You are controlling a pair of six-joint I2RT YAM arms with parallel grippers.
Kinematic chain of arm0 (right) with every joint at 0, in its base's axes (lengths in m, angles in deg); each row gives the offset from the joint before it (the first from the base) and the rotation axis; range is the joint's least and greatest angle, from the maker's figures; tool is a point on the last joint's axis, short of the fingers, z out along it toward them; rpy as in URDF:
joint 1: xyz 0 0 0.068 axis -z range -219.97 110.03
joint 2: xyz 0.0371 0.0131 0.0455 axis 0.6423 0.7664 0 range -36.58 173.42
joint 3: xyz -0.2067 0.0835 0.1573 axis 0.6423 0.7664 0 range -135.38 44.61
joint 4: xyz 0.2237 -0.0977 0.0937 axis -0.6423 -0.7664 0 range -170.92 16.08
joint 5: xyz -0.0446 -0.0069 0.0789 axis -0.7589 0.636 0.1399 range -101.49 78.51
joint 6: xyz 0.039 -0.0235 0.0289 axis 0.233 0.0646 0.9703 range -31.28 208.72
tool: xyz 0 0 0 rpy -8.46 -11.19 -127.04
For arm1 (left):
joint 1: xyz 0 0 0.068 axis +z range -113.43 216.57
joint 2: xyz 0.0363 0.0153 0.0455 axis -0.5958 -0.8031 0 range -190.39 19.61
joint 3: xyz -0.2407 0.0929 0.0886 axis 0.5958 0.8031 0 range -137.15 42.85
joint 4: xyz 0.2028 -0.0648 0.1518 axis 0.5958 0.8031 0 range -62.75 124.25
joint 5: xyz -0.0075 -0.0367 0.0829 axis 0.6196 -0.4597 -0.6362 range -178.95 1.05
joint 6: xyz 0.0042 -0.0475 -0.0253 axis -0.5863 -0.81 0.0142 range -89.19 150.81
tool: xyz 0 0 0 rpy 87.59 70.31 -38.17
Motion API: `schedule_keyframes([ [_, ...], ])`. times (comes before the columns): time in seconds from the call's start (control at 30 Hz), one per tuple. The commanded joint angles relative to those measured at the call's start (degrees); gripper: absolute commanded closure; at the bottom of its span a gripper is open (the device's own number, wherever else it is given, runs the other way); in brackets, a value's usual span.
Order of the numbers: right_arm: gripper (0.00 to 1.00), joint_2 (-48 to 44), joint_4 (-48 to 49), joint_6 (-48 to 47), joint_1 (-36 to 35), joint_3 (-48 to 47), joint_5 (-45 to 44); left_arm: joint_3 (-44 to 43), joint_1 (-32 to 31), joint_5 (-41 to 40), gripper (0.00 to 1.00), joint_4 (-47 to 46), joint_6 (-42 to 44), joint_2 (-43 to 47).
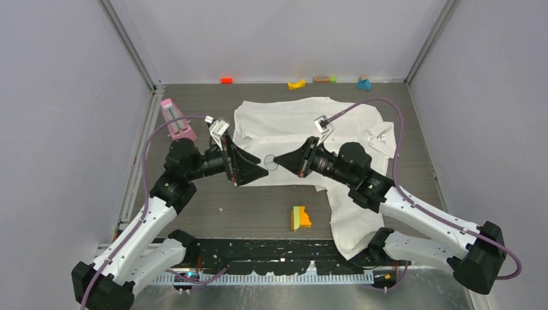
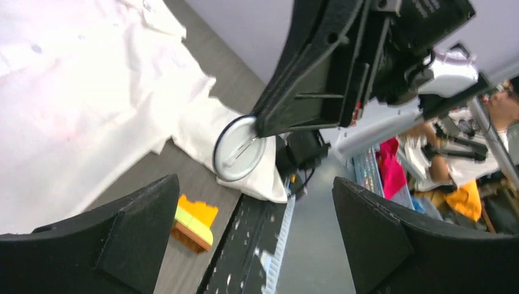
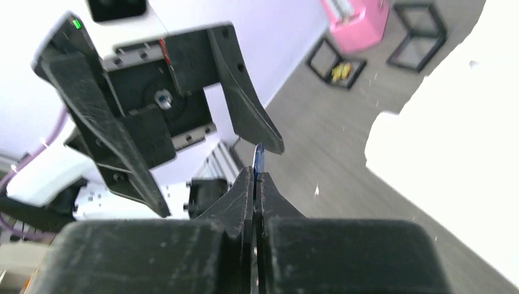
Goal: Pin the brooch onto the clothing
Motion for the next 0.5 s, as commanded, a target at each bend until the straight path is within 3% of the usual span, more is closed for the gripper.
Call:
schedule_keyframes([
  [0.0, 0.99, -3.57, 11.27, -1.69, -0.31, -1.89, -11.38, 3.72, 0.29, -8.96, 0.00, -20.33, -13.62, 0.72],
  [0.23, 0.99, -4.79, 18.21, -1.22, -0.31, -1.01, -15.61, 4.31, 0.20, -12.13, 0.01, -33.92, -25.66, -2.23],
  [0.47, 0.99, -3.40, 23.27, 0.99, -0.33, -1.34, -15.18, 1.92, 0.00, -10.77, 0.32, -43.90, -33.34, -6.89],
])
